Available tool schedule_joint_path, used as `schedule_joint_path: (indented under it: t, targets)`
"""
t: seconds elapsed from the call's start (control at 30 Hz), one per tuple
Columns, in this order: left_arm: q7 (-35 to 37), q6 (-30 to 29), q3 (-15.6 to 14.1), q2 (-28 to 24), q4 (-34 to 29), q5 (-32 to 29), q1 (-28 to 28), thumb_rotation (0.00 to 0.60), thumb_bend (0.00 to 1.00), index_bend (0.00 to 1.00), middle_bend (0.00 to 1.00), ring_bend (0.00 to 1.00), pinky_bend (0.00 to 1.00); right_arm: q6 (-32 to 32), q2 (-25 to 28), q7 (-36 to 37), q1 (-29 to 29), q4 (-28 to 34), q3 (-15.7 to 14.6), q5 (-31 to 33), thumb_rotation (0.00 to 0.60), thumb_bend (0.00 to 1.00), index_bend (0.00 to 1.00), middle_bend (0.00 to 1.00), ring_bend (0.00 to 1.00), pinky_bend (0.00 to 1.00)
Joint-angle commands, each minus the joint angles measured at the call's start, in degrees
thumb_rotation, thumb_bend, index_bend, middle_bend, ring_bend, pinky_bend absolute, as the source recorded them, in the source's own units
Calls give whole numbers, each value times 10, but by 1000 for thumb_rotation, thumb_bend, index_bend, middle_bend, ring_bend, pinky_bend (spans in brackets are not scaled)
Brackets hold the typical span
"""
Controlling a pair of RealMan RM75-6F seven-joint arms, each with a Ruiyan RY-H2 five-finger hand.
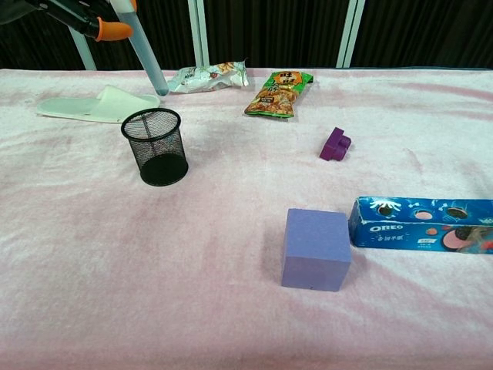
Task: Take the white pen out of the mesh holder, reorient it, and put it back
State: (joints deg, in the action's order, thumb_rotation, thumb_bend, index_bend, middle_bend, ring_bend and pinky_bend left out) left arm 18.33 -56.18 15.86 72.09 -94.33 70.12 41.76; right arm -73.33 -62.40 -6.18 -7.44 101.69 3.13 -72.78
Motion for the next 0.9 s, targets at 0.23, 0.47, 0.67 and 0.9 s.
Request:
schedule_joint_path:
  t: [0.23,0.47,0.67,0.9]
  targets:
    - [13,20,-8,1,1,-1,-2,600,422,691,650,227,266,0,0,-1,0,0,0,0,600,186,0,0,158,169]
    - [-9,45,-15,14,25,-30,5,600,422,690,649,227,255,0,0,-1,0,0,0,1,600,186,0,0,158,169]
    - [-45,46,-20,41,47,-41,12,600,422,691,647,227,249,-1,0,-1,0,-1,1,1,600,186,0,0,158,169]
    - [-137,54,-29,63,50,-81,29,600,420,688,644,227,208,-1,0,-1,0,0,1,0,600,186,0,0,158,169]
